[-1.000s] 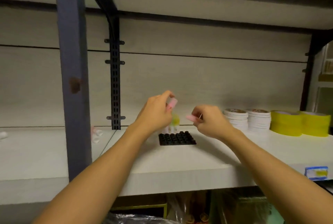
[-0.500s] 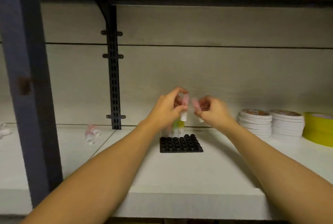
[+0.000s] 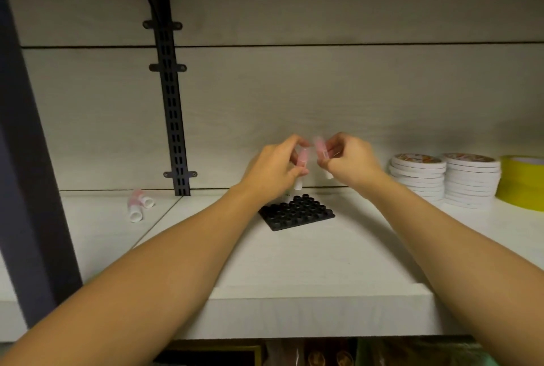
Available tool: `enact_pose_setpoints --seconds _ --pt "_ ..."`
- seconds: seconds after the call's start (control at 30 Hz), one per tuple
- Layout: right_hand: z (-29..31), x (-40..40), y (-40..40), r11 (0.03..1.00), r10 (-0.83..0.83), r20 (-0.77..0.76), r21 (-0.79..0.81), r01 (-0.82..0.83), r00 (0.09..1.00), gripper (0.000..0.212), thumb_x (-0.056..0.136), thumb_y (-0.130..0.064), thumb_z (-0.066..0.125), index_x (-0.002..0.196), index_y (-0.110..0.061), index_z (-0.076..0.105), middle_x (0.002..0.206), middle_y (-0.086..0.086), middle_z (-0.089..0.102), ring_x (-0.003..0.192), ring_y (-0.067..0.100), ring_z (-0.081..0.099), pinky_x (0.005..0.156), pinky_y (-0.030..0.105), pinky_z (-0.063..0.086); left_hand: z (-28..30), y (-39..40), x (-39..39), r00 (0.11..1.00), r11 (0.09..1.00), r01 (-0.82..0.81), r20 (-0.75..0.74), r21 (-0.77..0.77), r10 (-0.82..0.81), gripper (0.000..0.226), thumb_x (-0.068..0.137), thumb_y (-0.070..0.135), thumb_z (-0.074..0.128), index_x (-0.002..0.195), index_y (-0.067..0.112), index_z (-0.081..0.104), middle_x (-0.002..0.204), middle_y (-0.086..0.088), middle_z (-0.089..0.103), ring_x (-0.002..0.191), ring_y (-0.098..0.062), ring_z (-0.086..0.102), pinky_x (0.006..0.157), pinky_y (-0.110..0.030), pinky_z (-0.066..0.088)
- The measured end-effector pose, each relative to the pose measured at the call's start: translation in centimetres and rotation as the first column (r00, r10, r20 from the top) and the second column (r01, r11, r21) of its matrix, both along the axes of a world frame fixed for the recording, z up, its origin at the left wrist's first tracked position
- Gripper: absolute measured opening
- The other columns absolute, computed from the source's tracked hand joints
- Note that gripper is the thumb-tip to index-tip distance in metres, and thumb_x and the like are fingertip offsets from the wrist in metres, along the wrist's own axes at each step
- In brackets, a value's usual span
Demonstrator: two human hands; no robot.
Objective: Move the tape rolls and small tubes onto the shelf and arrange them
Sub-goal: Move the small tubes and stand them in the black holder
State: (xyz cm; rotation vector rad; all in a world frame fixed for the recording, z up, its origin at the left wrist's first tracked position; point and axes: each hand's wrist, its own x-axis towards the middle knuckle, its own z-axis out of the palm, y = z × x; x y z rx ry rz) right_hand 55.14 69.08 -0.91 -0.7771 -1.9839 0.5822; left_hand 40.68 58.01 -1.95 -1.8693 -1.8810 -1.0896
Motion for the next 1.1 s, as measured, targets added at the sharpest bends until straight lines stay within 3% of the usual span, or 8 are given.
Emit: enact_pose_setpoints --seconds 0.17,0.27,0.4,0.5,0.63,0.77,0.97,1.1 --pt "-1.2 -0.2 1.0 0.973 0.062 -0.059 -0.220 -0.073 0.996 0.021 0.078 -0.011 0.077 0.090 -0.019 0.063 0.089 0.005 0.067 0.082 0.024 0.066 0.080 0.041 0.059 0.0 0.0 0.3 1.000 1.000 -0.022 -0.010 0.003 0.022 0.046 0.086 0.029 0.077 0.125 0.033 0.053 0.096 0.010 0.069 0.096 -0.017 0.064 0.084 -0.043 0.054" --pt "-2.1 -0.8 1.4 0.928 0.098 -0.129 -0.347 -0.137 0.987 0.027 0.075 0.001 0.076 0.087 -0.018 0.062 0.087 0.005 0.064 0.097 0.032 0.069 0.085 0.049 0.058 0.0 -0.1 0.1 0.999 0.999 -0.032 -0.005 0.015 0.032 0.046 0.086 0.028 0.077 0.126 0.033 0.053 0.096 0.009 0.069 0.095 -0.016 0.064 0.082 -0.041 0.054" --pt "-3.0 -1.7 1.5 0.865 0.165 -0.173 -0.447 -0.227 0.971 0.029 0.075 0.006 0.076 0.094 -0.012 0.061 0.098 0.016 0.064 0.101 0.035 0.069 0.082 0.045 0.061 -0.1 -0.3 0.2 0.997 0.998 -0.055 -0.057 0.012 0.055 0.046 0.087 0.031 0.076 0.127 0.033 0.053 0.099 0.009 0.069 0.093 -0.016 0.064 0.078 -0.036 0.053" --pt "-3.3 -1.9 1.3 0.853 0.221 -0.148 -0.449 -0.265 0.964 0.030 0.075 0.005 0.076 0.098 -0.009 0.062 0.105 0.024 0.066 0.094 0.034 0.072 0.081 0.045 0.061 0.1 -0.4 0.3 0.996 0.998 -0.061 -0.062 0.009 0.061 0.046 0.088 0.031 0.075 0.128 0.031 0.054 0.102 0.008 0.069 0.095 -0.017 0.063 0.076 -0.033 0.050" --pt "-3.0 -1.7 0.8 0.897 0.215 -0.076 -0.379 -0.228 0.974 0.030 0.072 0.002 0.080 0.094 -0.010 0.063 0.088 0.011 0.063 0.085 0.030 0.072 0.077 0.044 0.062 0.2 -0.6 0.2 0.995 0.997 -0.068 -0.068 0.019 0.069 0.047 0.087 0.031 0.076 0.128 0.030 0.054 0.100 0.008 0.069 0.096 -0.017 0.063 0.077 -0.034 0.051" --pt "-2.5 -1.1 0.6 0.907 0.222 -0.033 -0.360 -0.219 0.974 0.030 0.073 0.005 0.078 0.095 -0.006 0.062 0.084 0.009 0.058 0.075 0.025 0.068 0.074 0.043 0.062 0.2 -0.6 0.4 0.996 0.998 -0.060 -0.064 0.007 0.061 0.047 0.086 0.030 0.076 0.128 0.030 0.054 0.100 0.009 0.069 0.094 -0.016 0.062 0.073 -0.031 0.048" --pt "-2.4 -0.8 0.7 0.876 0.247 -0.057 -0.414 -0.248 0.967 0.034 0.069 0.007 0.079 0.096 -0.004 0.061 0.086 0.013 0.060 0.084 0.034 0.073 0.076 0.044 0.062 0.4 -0.9 0.5 0.998 0.999 -0.049 -0.043 -0.009 0.048 0.047 0.086 0.028 0.077 0.127 0.030 0.054 0.101 0.009 0.069 0.093 -0.014 0.061 0.070 -0.029 0.043" --pt "-2.1 -0.3 0.7 0.836 0.293 -0.086 -0.461 -0.298 0.952 0.032 0.067 0.013 0.073 0.091 -0.004 0.060 0.084 0.016 0.061 0.077 0.032 0.072 0.076 0.049 0.061 0.4 -1.1 0.7 0.999 0.999 -0.035 -0.039 -0.016 0.035 0.046 0.087 0.027 0.076 0.127 0.030 0.054 0.101 0.010 0.069 0.090 -0.012 0.060 0.070 -0.028 0.043"
